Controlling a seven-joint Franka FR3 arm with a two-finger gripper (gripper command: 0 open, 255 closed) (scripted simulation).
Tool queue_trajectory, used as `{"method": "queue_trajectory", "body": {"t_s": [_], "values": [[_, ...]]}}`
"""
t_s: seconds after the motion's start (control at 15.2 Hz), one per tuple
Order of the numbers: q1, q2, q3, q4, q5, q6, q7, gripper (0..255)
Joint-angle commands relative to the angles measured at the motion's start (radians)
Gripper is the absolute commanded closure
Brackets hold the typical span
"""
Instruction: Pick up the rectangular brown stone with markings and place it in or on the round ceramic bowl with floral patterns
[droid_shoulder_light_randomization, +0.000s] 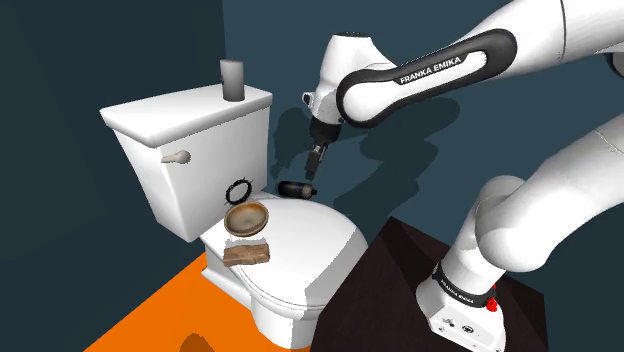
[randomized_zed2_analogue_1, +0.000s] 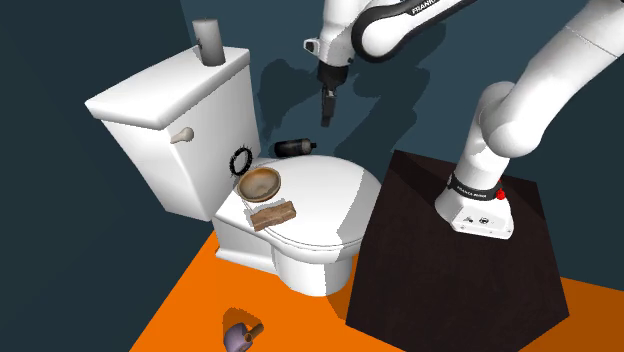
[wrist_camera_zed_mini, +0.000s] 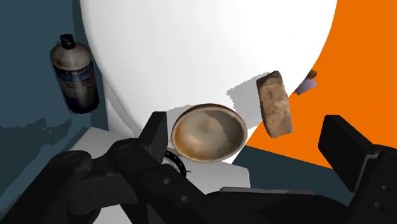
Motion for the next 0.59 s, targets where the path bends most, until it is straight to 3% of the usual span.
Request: {"method": "queue_trajectory", "body": {"t_s": [0.0, 0.53], "values": [[0.009, 0.072, 0.006, 0.012, 0.004, 0.058, -0.011, 0], [0.037, 0.376, 0.032, 0.085, 0.006, 0.270, -0.051, 0]]}}
